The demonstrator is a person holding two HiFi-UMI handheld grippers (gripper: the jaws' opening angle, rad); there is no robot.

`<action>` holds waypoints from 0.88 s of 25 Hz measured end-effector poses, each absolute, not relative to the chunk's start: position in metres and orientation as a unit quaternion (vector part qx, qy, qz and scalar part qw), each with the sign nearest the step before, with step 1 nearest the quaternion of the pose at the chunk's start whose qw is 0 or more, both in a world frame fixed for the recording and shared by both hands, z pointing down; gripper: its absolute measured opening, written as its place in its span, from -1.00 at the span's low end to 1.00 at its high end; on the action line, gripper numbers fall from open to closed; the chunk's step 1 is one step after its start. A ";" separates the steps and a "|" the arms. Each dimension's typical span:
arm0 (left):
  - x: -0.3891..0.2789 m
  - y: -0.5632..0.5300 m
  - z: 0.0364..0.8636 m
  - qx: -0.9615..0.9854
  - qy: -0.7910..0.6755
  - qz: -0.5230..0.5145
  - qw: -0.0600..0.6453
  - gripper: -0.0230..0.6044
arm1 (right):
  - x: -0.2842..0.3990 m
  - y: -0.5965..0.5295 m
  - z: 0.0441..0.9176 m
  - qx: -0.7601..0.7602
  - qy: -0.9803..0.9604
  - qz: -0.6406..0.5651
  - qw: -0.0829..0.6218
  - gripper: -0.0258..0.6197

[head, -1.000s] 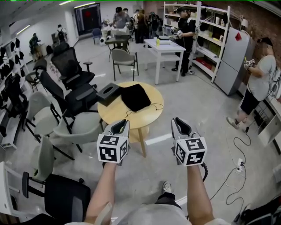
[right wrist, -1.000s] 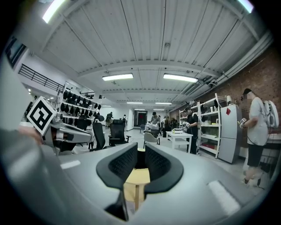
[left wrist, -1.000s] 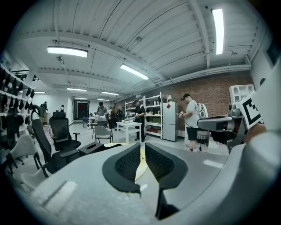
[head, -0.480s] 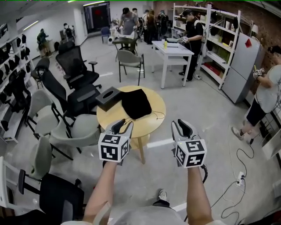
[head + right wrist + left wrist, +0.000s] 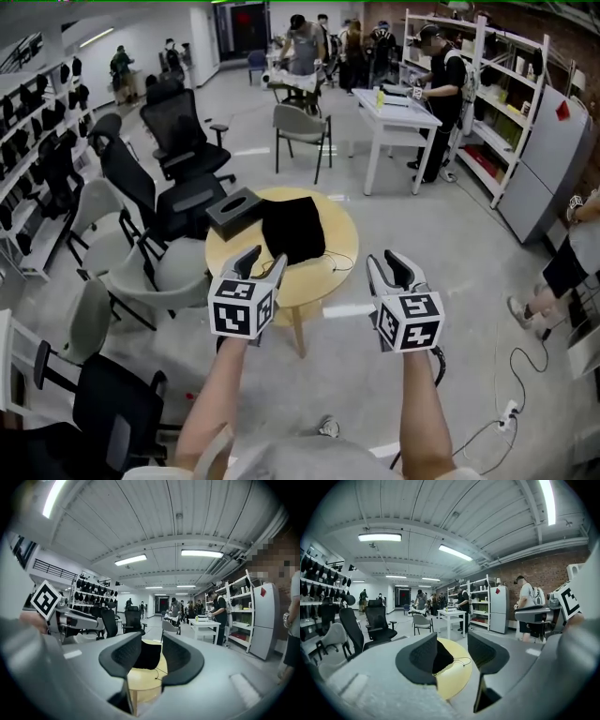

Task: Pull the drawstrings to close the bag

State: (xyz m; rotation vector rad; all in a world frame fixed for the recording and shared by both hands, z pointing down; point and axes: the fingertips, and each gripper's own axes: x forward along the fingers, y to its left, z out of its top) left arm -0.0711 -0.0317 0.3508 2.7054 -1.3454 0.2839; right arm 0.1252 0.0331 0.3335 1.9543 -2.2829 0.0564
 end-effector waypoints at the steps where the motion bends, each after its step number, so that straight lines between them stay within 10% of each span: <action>1: -0.068 -0.035 0.351 0.887 -0.448 0.093 0.055 -0.26 | 0.130 0.028 0.333 0.644 -0.762 0.019 0.068 -0.51; 22: -0.043 -0.076 0.367 0.848 -0.517 0.098 0.061 -0.17 | 0.172 -0.041 0.356 0.566 -0.820 0.034 0.081 0.07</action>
